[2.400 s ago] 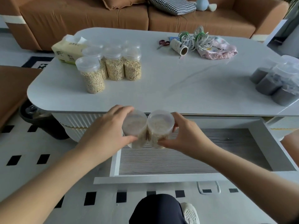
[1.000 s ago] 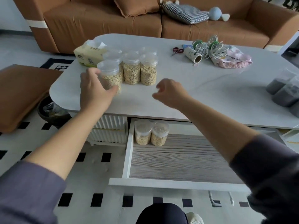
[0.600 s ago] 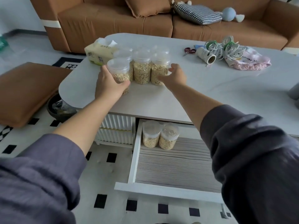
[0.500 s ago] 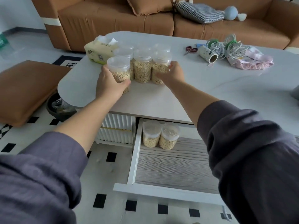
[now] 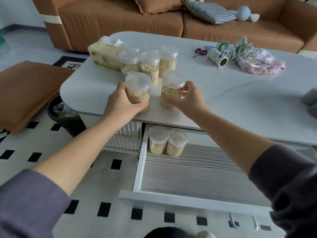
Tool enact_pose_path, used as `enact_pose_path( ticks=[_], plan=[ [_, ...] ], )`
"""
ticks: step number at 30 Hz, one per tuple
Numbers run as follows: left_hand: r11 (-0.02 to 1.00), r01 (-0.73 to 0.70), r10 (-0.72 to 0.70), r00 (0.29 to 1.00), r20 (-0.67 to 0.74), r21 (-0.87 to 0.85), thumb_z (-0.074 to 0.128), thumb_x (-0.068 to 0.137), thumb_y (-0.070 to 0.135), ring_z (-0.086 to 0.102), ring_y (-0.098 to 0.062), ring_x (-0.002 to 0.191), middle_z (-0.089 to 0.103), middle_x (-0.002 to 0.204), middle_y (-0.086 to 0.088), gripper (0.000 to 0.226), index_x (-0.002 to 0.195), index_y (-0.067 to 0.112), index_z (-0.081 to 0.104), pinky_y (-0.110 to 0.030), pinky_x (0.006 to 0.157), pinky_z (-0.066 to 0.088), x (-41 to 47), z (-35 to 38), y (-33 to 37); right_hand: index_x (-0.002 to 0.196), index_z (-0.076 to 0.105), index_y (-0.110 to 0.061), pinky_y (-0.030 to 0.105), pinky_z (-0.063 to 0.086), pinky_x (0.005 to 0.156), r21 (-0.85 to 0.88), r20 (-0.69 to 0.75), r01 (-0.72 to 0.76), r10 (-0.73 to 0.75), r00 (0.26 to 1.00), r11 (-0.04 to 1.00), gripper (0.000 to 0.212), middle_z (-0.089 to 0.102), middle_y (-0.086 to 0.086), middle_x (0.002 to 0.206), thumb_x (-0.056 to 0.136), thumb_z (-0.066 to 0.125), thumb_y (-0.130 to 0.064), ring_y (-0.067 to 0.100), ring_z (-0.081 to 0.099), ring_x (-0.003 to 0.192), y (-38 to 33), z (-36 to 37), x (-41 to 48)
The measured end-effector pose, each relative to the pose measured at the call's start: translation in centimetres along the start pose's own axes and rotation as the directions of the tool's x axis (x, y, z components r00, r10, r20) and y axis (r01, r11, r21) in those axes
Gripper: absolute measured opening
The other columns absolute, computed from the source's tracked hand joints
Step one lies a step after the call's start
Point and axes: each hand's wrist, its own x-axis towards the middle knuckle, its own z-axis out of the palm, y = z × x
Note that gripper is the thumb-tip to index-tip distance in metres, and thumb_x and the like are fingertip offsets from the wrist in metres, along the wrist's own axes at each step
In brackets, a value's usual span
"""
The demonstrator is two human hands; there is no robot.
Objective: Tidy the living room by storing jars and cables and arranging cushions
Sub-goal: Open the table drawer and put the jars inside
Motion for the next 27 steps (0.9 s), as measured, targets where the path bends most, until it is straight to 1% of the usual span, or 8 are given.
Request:
enact_pose_path(
  ticks=[4,9,11,13,16,19,24,27],
  plan=[
    [0.994,-0.104,0.107,0.989,0.106,-0.038,0.081,0.072,0.041,0.056,-0.011,0.097,0.054,0.106,0.010,0.066,0.122,0.019,0.045,-0.024,0.077,0.045,-3.7,-0.1,0.6,0.123,0.049,-0.016,0.013,0.042,0.070,-0.026,0.044,0.001,0.000,0.999,1.000,0.066,0.059,-0.007,0.112,0.070,0.084,-0.034,0.007,0.056,0.101,0.8,-2.2,-4.0],
    [0.976,-0.154,0.182,0.965,0.187,-0.152,0.084,0.068,0.036,0.059,0.004,0.089,0.057,0.099,0.021,0.064,0.117,0.030,0.044,-0.004,0.066,0.045,-8.6,-0.1,0.4,0.117,0.050,-0.027,0.017,0.054,0.076,-0.006,0.124,0.063,-0.062,0.990,0.998,0.060,0.062,-0.014,0.108,0.069,0.085,-0.026,0.000,0.064,0.094,2.3,-4.9,-10.2],
    [0.970,-0.158,0.201,0.951,0.236,-0.187,0.086,0.067,0.031,0.058,0.001,0.092,0.057,0.103,0.017,0.066,0.118,0.032,0.044,-0.007,0.070,0.048,-9.8,0.6,-0.5,0.118,0.048,-0.030,0.014,0.053,0.074,-0.034,0.148,0.046,-0.041,0.988,0.998,0.063,0.061,-0.017,0.106,0.068,0.086,-0.024,-0.002,0.065,0.092,3.3,-5.9,-12.4],
    [0.965,-0.183,0.231,0.934,0.272,-0.190,0.088,0.064,0.028,0.055,-0.002,0.100,0.055,0.111,0.009,0.068,0.119,0.030,0.048,-0.017,0.079,0.051,-10.3,1.5,-1.7,0.117,0.048,-0.029,0.014,0.052,0.069,-0.061,0.140,-0.005,0.014,0.990,0.998,0.064,0.061,-0.016,0.104,0.067,0.087,-0.022,-0.004,0.065,0.088,4.6,-6.4,-13.6],
    [0.983,-0.164,0.183,0.921,0.345,-0.084,0.088,0.062,0.033,0.053,-0.005,0.106,0.053,0.116,0.011,0.071,0.122,0.032,0.049,-0.030,0.088,0.050,-10.2,2.7,-3.0,0.118,0.046,-0.031,0.021,0.053,0.069,-0.146,0.134,-0.097,0.117,0.984,0.984,0.065,0.062,-0.012,0.103,0.067,0.085,-0.021,0.005,0.066,0.084,7.1,-6.4,-13.7],
    [0.987,-0.156,0.127,0.901,0.414,0.038,0.087,0.061,0.039,0.055,-0.011,0.105,0.055,0.114,0.014,0.071,0.120,0.031,0.048,-0.034,0.087,0.050,-10.1,3.8,-3.6,0.116,0.048,-0.025,0.031,0.053,0.069,-0.244,0.142,-0.212,0.251,0.957,0.946,0.062,0.065,-0.003,0.101,0.066,0.084,-0.025,0.018,0.065,0.087,9.5,-5.5,-12.5],
    [0.909,-0.295,0.138,0.881,0.453,0.296,0.082,0.063,0.050,0.051,-0.017,0.107,0.056,0.114,0.003,0.078,0.127,0.026,0.044,-0.033,0.092,0.041,-9.9,5.8,-4.3,0.125,0.042,-0.016,0.027,0.046,0.064,-0.278,0.127,-0.353,0.399,0.908,0.893,0.069,0.063,0.004,0.103,0.069,0.083,-0.022,0.023,0.060,0.088,11.9,-3.1,-9.9],
    [0.871,-0.361,0.187,0.871,0.454,0.334,0.084,0.061,0.049,0.047,-0.017,0.113,0.058,0.118,0.005,0.079,0.127,0.023,0.049,-0.034,0.091,0.037,-9.6,6.7,-5.4,0.133,0.035,-0.015,0.023,0.041,0.052,-0.284,0.110,-0.402,0.446,0.888,0.871,0.075,0.055,0.004,0.105,0.074,0.080,-0.020,0.022,0.054,0.088,12.4,-1.7,-9.0]
  ],
)
